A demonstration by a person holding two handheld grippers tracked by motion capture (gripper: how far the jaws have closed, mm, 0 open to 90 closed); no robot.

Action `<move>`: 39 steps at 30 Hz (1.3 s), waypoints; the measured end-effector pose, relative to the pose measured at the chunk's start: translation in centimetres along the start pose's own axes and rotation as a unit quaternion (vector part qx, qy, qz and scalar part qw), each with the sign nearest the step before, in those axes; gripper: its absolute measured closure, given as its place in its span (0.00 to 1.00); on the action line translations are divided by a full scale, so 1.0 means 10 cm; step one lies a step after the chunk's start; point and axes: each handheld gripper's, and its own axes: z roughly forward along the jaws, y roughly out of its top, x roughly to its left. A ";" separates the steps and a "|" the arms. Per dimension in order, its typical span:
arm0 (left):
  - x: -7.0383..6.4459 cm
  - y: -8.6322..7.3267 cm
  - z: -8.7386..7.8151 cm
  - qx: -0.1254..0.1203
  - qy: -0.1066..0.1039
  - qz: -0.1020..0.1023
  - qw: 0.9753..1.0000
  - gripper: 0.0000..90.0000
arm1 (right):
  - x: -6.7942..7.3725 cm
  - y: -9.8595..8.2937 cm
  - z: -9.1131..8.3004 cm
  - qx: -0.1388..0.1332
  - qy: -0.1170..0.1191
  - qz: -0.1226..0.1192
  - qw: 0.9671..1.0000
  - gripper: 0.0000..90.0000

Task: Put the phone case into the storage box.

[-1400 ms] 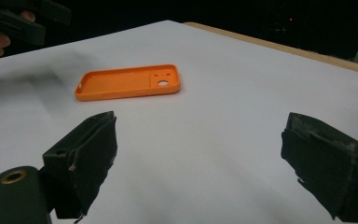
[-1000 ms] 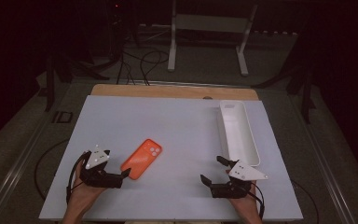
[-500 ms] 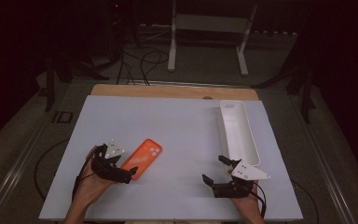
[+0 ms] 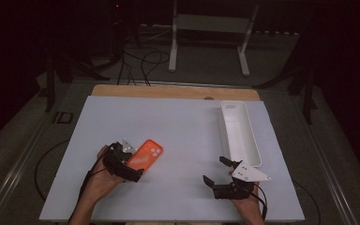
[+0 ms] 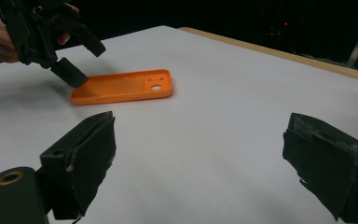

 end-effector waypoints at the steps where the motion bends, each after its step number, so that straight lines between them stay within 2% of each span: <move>1: 0.00 0.00 0.01 0.003 -0.001 -0.001 1.000 0.00 | 0.00 0.00 0.00 0.001 0.000 0.000 1.000 0.10; 8: -0.01 0.02 0.09 0.024 0.000 0.002 1.000 0.00 | 0.00 -0.01 0.01 0.003 -0.001 0.000 1.000 0.10; 20: -0.02 0.03 0.15 0.031 0.000 0.001 1.000 0.00 | 0.00 -0.01 0.01 0.004 -0.002 0.000 1.000 0.10; 33: -0.04 0.01 0.26 0.061 0.000 0.002 0.998 0.01 | 0.00 -0.01 0.01 0.004 -0.003 -0.001 1.000 0.10; 39: -0.01 0.01 0.28 0.066 -0.011 -0.013 0.998 0.01 | 0.00 -0.01 0.00 0.004 -0.004 0.000 1.000 0.10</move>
